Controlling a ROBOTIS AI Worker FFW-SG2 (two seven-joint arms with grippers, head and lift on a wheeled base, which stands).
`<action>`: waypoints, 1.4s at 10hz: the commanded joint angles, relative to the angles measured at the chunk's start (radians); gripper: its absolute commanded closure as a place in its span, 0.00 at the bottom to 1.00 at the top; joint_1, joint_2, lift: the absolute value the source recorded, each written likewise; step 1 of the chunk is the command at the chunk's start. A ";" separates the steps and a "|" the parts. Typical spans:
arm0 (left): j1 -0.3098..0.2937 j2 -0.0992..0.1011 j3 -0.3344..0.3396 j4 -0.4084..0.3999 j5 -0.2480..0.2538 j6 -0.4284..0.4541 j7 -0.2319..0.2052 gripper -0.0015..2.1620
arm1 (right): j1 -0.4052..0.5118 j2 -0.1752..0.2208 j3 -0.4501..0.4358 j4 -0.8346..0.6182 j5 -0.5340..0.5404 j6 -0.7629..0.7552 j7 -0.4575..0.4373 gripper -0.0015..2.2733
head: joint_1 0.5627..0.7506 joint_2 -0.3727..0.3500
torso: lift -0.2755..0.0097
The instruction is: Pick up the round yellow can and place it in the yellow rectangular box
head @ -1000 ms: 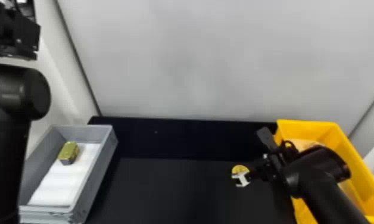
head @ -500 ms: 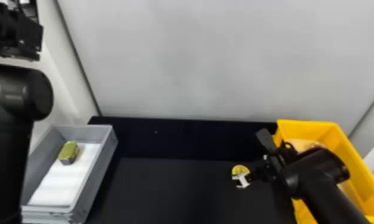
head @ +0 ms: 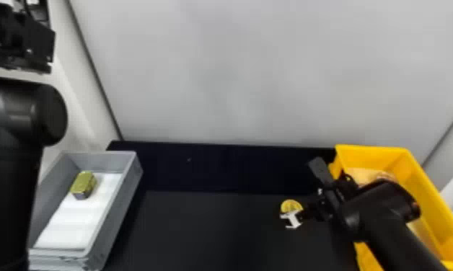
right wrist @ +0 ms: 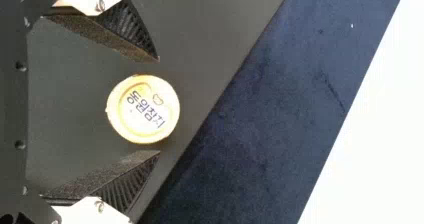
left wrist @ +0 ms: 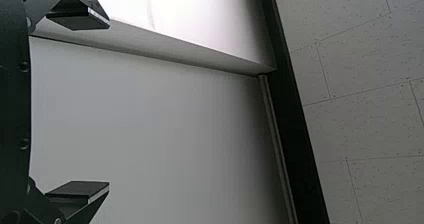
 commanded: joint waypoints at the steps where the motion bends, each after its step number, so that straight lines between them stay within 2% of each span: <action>1: -0.002 -0.001 -0.004 0.001 0.000 -0.006 0.000 0.06 | -0.005 0.000 0.002 0.024 0.000 -0.009 -0.009 0.06 | 0.53 0.59 | 0.93; 5: -0.003 -0.006 -0.004 0.004 0.000 -0.013 0.000 0.06 | -0.008 0.005 -0.007 0.046 0.000 -0.032 -0.024 0.09 | 0.53 0.59 | 0.93; 6: -0.003 -0.007 -0.006 0.004 0.000 -0.013 0.000 0.06 | -0.006 0.005 -0.007 0.046 0.000 -0.035 -0.029 0.13 | 0.53 0.59 | 0.93; 7: -0.002 -0.007 -0.006 0.004 0.000 -0.013 0.000 0.06 | -0.006 0.006 -0.009 0.046 0.000 -0.038 -0.032 0.23 | 0.53 0.59 | 0.93; 8: -0.002 -0.007 -0.006 0.004 0.000 -0.013 0.000 0.06 | -0.005 0.006 -0.010 0.046 0.000 -0.046 -0.026 0.27 | 0.53 0.59 | 0.93; 14: 0.002 -0.006 0.000 0.004 0.002 -0.013 0.000 0.06 | 0.011 0.005 -0.001 0.012 0.000 -0.010 -0.004 0.27 | 0.53 0.59 | 0.93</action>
